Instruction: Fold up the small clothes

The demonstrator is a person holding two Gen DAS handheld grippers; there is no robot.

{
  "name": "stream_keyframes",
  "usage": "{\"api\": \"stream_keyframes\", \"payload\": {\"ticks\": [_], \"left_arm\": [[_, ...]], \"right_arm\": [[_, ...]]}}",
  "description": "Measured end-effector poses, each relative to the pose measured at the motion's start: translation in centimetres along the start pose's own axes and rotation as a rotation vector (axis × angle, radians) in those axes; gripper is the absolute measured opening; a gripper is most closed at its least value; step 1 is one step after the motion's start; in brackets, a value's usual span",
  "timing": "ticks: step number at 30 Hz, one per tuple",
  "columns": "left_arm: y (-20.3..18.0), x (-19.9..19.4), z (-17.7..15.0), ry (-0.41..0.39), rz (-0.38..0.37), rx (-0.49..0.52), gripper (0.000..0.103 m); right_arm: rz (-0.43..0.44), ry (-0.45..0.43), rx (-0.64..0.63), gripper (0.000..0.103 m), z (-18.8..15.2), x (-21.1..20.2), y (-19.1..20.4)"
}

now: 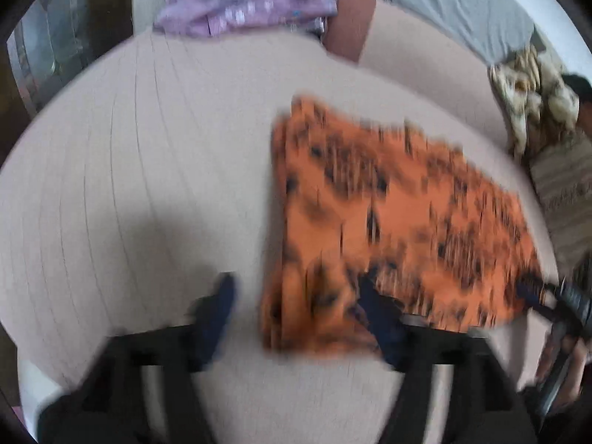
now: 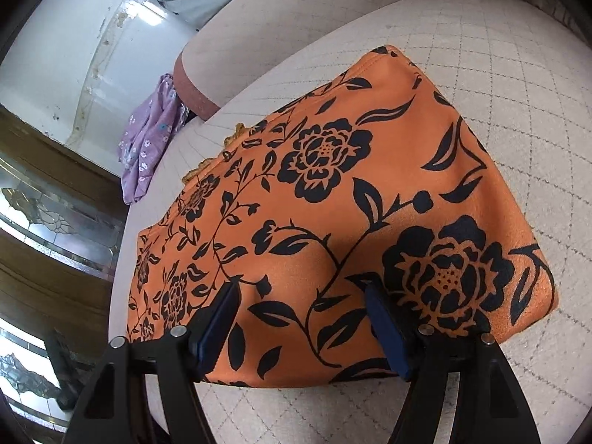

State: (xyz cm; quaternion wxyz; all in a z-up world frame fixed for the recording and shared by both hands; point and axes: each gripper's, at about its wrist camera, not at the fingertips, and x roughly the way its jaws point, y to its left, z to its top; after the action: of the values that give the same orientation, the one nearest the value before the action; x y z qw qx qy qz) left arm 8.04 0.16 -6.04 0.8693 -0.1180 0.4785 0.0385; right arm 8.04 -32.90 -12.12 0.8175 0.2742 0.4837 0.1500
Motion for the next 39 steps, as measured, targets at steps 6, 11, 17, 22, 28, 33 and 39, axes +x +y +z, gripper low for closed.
{"api": "stream_keyframes", "payload": {"ticks": [6, 11, 17, 22, 28, 33, 39], "left_arm": [[-1.4, 6.2, 8.5, 0.029, -0.008, 0.034, 0.065], [2.4, 11.7, 11.1, 0.100, 0.230, -0.003, 0.015], [3.3, 6.5, 9.8, -0.007, 0.118, -0.047, 0.061], [-1.8, 4.2, 6.7, -0.046, -0.004, 0.058, 0.074], [-5.1, 5.1, 2.9, 0.020, 0.006, 0.155, 0.074], [-5.2, 5.2, 1.8, 0.034, 0.015, 0.142, 0.074], [-5.2, 4.1, 0.7, 0.044, 0.039, 0.140, 0.074]], "right_arm": [[0.005, -0.001, -0.004, 0.076, -0.2, -0.2, -0.2], [0.042, -0.003, 0.012, 0.076, -0.2, -0.4, -0.8], [0.064, -0.023, 0.008, 0.076, 1.8, -2.0, 0.7], [0.170, 0.006, -0.018, 0.081, 7.6, 0.3, 2.3], [0.007, -0.134, 0.310, 0.077, 13.8, 0.9, -7.0], [0.098, -0.100, 0.181, 0.079, 11.2, -2.5, -3.4], [0.051, 0.033, 0.119, 0.075, 4.5, -1.1, -4.4]]}}
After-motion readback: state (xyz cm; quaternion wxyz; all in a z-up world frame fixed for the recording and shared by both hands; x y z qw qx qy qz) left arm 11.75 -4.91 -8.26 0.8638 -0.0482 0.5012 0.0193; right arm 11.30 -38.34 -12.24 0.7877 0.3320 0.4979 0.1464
